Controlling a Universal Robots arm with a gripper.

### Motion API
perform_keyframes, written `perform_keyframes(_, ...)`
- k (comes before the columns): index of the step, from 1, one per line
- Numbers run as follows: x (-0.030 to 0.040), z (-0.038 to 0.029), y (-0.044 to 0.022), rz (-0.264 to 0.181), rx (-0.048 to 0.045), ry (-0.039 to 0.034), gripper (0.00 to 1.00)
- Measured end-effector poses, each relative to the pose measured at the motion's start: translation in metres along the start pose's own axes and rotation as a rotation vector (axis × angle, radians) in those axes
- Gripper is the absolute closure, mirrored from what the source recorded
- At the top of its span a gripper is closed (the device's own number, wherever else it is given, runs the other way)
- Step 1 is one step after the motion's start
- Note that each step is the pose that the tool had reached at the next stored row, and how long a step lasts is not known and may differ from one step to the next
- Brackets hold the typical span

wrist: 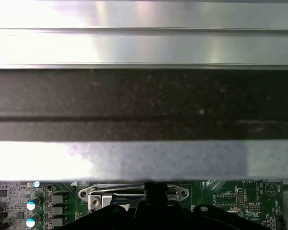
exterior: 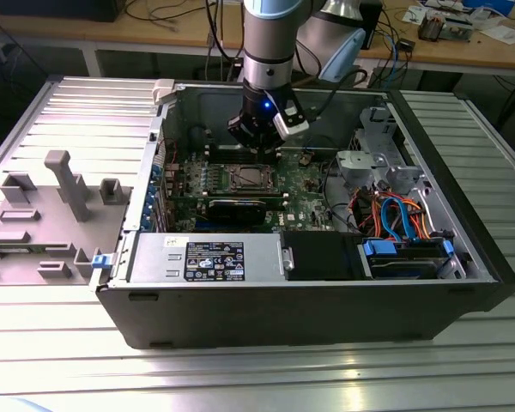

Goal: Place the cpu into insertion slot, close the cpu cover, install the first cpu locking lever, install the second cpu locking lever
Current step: 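Install the second cpu locking lever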

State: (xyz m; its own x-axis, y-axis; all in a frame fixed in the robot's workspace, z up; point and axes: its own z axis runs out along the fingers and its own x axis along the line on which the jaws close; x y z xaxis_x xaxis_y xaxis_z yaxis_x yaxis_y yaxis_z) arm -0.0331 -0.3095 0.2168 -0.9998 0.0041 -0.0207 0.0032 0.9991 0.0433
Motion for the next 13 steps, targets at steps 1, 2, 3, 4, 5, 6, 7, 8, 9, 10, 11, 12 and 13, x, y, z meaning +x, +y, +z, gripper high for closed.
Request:
perform_keyframes(1, 0.0000, -0.0002, -0.0001, 0.000, 0.0004, 0.0001, 0.89)
perform_keyframes(2, 0.0000, -0.0002, -0.0001, 0.000, 0.0004, 0.0002, 0.89)
perform_keyframes(3, 0.0000, -0.0002, -0.0003, 0.000, 0.0004, 0.0002, 0.89)
perform_keyframes(4, 0.0000, -0.0003, -0.0005, 0.000, 0.0004, 0.0002, 0.89)
perform_keyframes(5, 0.0000, -0.0002, -0.0010, 0.000, 0.0003, 0.0002, 0.89)
perform_keyframes(6, 0.0000, -0.0003, -0.0012, 0.000, 0.0004, 0.0002, 0.89)
perform_keyframes(7, 0.0000, -0.0003, -0.0019, 0.000, 0.0004, 0.0002, 0.89)
perform_keyframes(8, 0.0000, -0.0003, -0.0024, 0.000, 0.0004, 0.0002, 0.89)
perform_keyframes(9, 0.0000, -0.0003, -0.0028, 0.000, 0.0004, 0.0003, 0.89)
perform_keyframes(10, 0.0000, -0.0003, -0.0033, 0.000, 0.0004, 0.0002, 0.89)
perform_keyframes(11, 0.0000, -0.0003, -0.0037, 0.000, 0.0003, 0.0002, 0.89)
perform_keyframes(12, 0.0000, -0.0004, -0.0044, 0.000, 0.0003, 0.0001, 0.89)
perform_keyframes(13, 0.0000, -0.0003, -0.0046, 0.000, 0.0002, 0.0001, 0.89)
